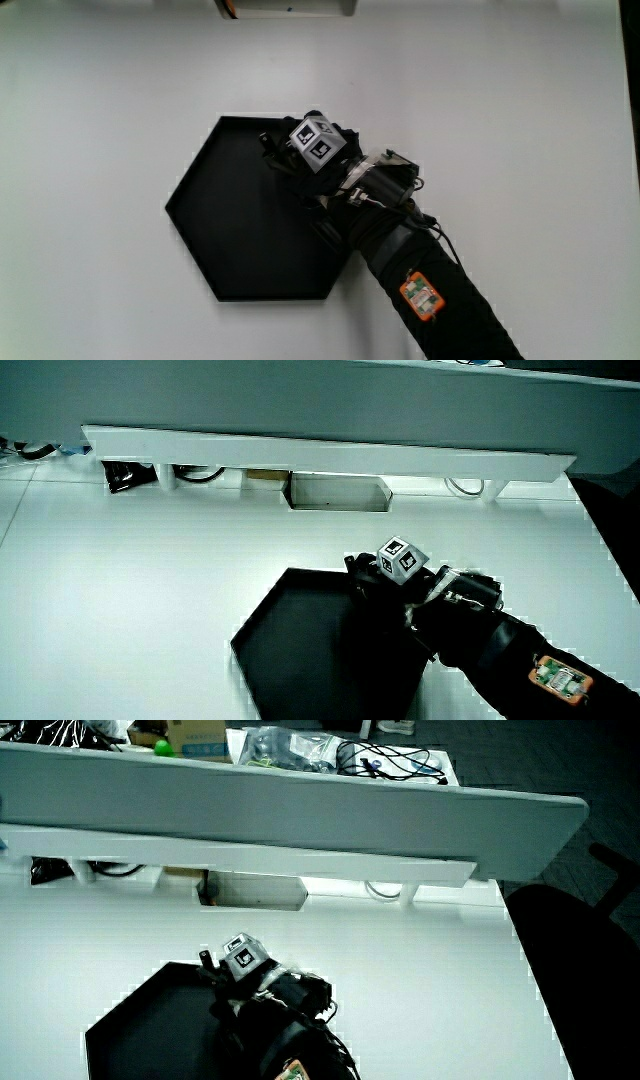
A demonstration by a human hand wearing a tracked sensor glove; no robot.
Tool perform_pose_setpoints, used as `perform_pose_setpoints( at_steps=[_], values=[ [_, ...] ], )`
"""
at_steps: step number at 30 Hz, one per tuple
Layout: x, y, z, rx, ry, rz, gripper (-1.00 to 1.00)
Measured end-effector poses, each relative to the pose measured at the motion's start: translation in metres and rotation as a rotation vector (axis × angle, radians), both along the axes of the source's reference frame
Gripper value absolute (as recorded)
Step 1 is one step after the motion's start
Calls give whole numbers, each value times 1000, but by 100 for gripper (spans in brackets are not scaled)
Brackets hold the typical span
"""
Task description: Place black tape into plate
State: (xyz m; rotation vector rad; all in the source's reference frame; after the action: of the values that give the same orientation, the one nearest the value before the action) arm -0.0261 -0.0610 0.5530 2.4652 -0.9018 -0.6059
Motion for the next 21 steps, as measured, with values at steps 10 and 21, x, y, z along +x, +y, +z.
perform_pose_setpoints(
  at_steps=[10, 21],
  values=[
    [-14, 4, 22, -34, 107, -61, 0],
    [-33, 14, 25, -39, 176, -138, 0]
  ],
)
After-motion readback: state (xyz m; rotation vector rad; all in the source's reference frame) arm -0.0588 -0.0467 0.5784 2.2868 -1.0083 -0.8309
